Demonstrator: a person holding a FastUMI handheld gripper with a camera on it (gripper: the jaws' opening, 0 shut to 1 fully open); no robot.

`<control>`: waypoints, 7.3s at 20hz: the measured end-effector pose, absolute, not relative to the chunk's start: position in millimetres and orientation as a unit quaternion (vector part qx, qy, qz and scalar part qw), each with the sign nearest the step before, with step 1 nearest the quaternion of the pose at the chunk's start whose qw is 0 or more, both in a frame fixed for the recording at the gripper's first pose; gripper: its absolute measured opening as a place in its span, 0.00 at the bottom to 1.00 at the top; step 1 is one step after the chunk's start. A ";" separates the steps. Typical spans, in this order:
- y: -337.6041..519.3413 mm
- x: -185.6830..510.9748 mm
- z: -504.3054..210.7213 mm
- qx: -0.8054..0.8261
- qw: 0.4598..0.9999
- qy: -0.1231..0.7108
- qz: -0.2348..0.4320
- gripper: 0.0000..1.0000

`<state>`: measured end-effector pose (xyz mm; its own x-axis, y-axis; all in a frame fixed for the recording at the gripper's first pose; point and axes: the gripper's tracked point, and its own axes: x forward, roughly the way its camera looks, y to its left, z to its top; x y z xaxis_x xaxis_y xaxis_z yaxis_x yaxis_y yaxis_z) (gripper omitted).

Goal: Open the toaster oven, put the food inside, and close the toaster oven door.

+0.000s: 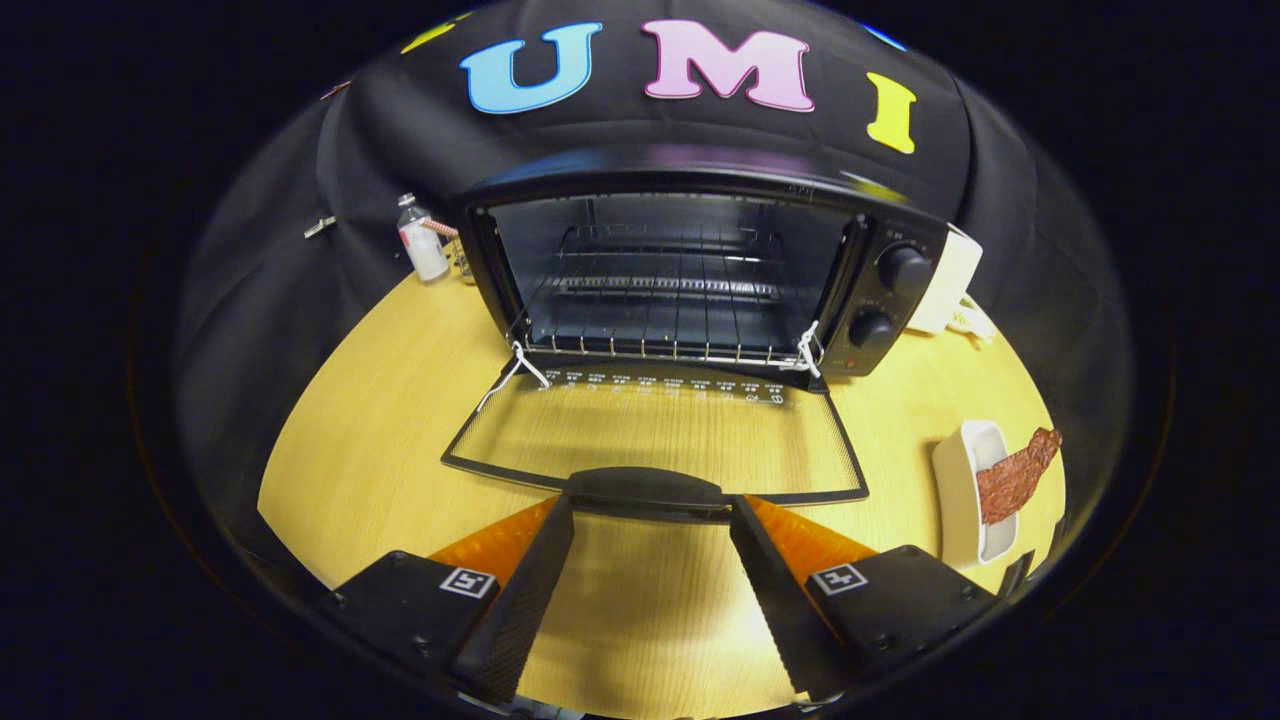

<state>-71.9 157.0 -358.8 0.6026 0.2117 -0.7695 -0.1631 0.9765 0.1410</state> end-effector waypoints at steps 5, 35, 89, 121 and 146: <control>138.6 -75.5 -345.2 0.034 0.900 0.416 0.126 0.98; -195.4 -26.0 -376.4 0.152 0.821 0.533 0.141 0.99; 156.1 93.3 -317.3 0.361 0.860 0.332 0.142 0.15; 92.7 25.9 -252.8 0.172 0.935 0.286 0.117 0.98; 158.7 -127.2 -406.0 0.011 0.843 0.520 0.140 0.99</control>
